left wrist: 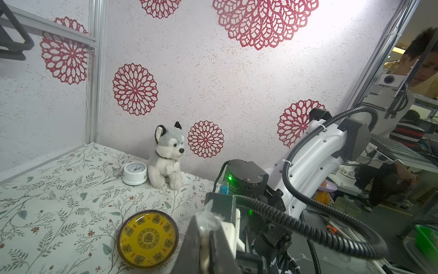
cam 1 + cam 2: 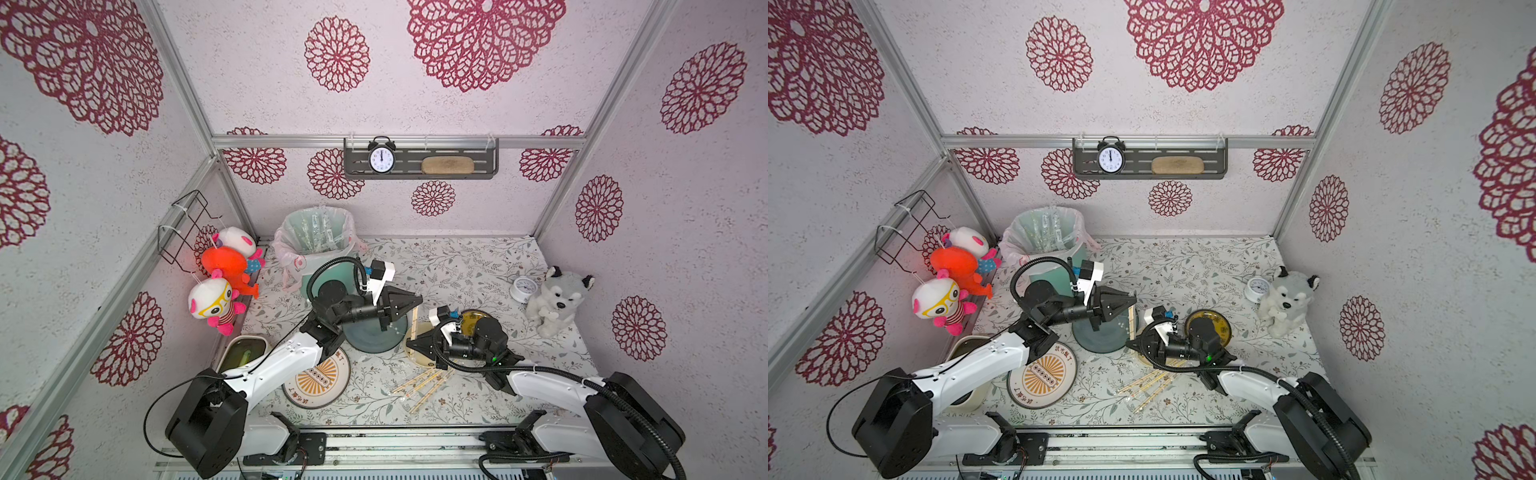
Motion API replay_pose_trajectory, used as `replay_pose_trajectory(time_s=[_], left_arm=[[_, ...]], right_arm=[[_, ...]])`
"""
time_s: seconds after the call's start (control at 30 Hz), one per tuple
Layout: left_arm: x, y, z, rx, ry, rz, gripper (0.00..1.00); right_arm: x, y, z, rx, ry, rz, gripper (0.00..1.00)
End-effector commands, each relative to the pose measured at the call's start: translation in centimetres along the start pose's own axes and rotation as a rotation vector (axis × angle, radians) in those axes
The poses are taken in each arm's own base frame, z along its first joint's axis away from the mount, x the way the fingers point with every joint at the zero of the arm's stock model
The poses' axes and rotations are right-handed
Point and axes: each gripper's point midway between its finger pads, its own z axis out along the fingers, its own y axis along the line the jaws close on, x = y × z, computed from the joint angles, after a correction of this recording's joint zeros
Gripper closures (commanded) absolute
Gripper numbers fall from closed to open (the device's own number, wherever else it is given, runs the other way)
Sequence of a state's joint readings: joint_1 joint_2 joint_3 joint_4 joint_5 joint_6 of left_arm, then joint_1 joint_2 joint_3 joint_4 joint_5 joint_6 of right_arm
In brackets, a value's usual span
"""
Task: Remove the packaging of disposable chopsticks
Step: Remove the packet bag from the disposable chopsticks.
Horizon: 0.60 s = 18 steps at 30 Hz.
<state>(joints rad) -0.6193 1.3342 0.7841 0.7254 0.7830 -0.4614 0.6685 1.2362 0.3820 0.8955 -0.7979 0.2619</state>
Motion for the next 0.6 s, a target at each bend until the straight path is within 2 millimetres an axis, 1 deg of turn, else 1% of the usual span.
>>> replay_pose_trajectory(time_s=[0.0, 0.07, 0.13, 0.17, 0.23, 0.3, 0.33, 0.37, 0.4, 0.47, 0.5, 0.53, 0.57], left_arm=[[0.7, -0.4, -0.3, 0.009, -0.006, -0.013, 0.84], [1.1, -0.1, -0.5, -0.004, -0.013, -0.025, 0.82], [1.6, 0.2, -0.6, -0.019, -0.010, -0.032, 0.84], [1.6, 0.3, -0.6, -0.018, -0.013, -0.035, 0.88], [1.3, 0.1, -0.5, -0.006, -0.038, -0.033, 1.00], [0.5, 0.0, -0.8, 0.002, -0.059, -0.023, 1.00], [0.3, -0.2, -0.8, 0.006, -0.056, -0.019, 0.86], [-0.1, -0.1, -0.8, -0.001, -0.061, -0.009, 0.64], [-0.6, -0.3, -0.9, -0.007, -0.066, 0.004, 0.62], [-1.3, -0.6, -0.8, -0.001, -0.066, 0.022, 0.61], [-1.8, -0.7, -0.7, 0.000, -0.068, 0.035, 0.59], [-2.0, -0.8, -0.6, 0.001, -0.064, 0.040, 0.60], [-2.1, -0.7, -0.4, 0.005, -0.056, 0.041, 0.65]], right_arm=[[-2.7, 1.2, -0.2, -0.022, -0.077, -0.103, 1.00], [-3.1, 1.3, -0.3, -0.021, -0.087, -0.112, 1.00], [-3.4, 1.5, -0.3, -0.027, -0.092, -0.120, 1.00], [-3.5, 1.5, -0.2, -0.028, -0.093, -0.122, 1.00], [-3.3, 1.5, 0.1, -0.032, -0.076, -0.119, 1.00], [-2.8, 1.4, 0.3, -0.029, -0.061, -0.114, 1.00], [-2.6, 1.3, 0.3, -0.029, -0.058, -0.110, 1.00], [-2.4, 1.2, 0.3, -0.025, -0.055, -0.104, 1.00], [-2.2, 1.1, 0.3, -0.021, -0.054, -0.100, 1.00], [-2.0, 1.0, 0.3, -0.019, -0.055, -0.097, 1.00], [-1.9, 1.0, 0.4, -0.016, -0.053, -0.096, 1.00], [-1.9, 0.9, 0.4, -0.016, -0.052, -0.095, 1.00], [-1.9, 1.0, 0.4, -0.018, -0.052, -0.094, 1.00]])
